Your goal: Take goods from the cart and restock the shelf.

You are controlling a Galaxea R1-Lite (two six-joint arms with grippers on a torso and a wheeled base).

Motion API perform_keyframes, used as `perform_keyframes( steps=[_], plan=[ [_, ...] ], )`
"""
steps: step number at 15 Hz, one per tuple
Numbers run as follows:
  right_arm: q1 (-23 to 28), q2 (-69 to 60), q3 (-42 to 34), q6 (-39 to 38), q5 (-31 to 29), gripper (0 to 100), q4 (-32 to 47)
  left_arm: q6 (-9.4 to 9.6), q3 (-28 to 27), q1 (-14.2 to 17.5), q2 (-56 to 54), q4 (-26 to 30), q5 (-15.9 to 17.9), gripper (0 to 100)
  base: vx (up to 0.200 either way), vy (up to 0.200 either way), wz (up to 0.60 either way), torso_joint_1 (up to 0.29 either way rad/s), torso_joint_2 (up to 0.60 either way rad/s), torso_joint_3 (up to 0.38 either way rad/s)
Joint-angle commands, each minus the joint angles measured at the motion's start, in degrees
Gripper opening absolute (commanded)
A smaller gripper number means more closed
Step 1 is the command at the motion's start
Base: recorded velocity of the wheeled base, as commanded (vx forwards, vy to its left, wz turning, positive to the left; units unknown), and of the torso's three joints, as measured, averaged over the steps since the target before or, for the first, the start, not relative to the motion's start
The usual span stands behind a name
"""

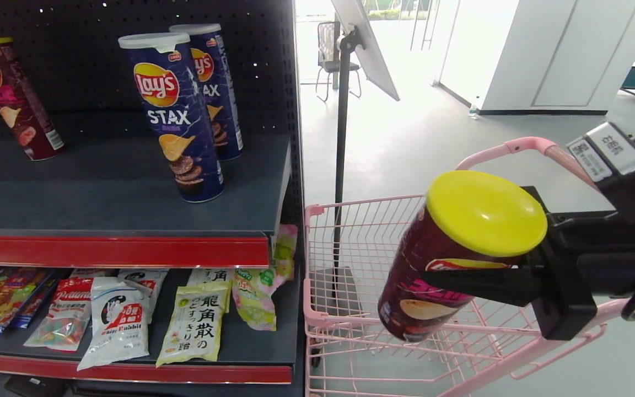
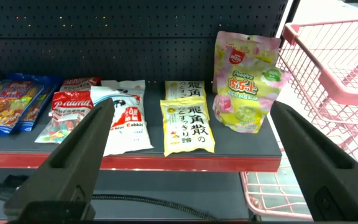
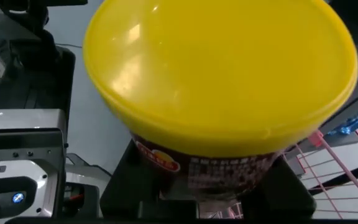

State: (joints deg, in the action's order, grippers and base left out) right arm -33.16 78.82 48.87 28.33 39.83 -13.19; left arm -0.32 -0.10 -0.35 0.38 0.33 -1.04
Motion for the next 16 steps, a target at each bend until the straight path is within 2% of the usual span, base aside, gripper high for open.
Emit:
perform_keyframes(
  steps=[1,3,4,10,16],
  plan=[
    [-1.7,-0.3,0.1,-0.5,-0.6,0,-0.2,-0.03,0.0,0.0,0.1,0.0,-0.1,100,0.0,0.0,0.0,0.0,0.0,0.0],
    [-2.1,-0.3,-0.5,0.1,-1.0,0,-0.2,-0.03,0.0,0.0,0.1,0.0,-0.1,100,0.0,0.0,0.0,0.0,0.0,0.0],
    [-3.8,-0.5,-2.0,0.1,-2.4,0,-0.3,-0.03,0.0,0.0,0.1,0.0,0.0,100,0.0,0.0,0.0,0.0,0.0,0.0],
    [-3.3,-0.7,-5.3,-0.9,-3.4,0,-0.6,-0.03,-0.1,0.0,0.1,0.0,0.0,100,0.0,0.0,0.0,0.0,0.0,0.0],
    [-3.1,-1.0,-5.1,-1.1,-3.3,0,-0.7,-0.03,0.0,0.0,0.1,0.0,0.0,100,0.0,0.0,0.0,0.172,-0.44,-0.255]
  ],
)
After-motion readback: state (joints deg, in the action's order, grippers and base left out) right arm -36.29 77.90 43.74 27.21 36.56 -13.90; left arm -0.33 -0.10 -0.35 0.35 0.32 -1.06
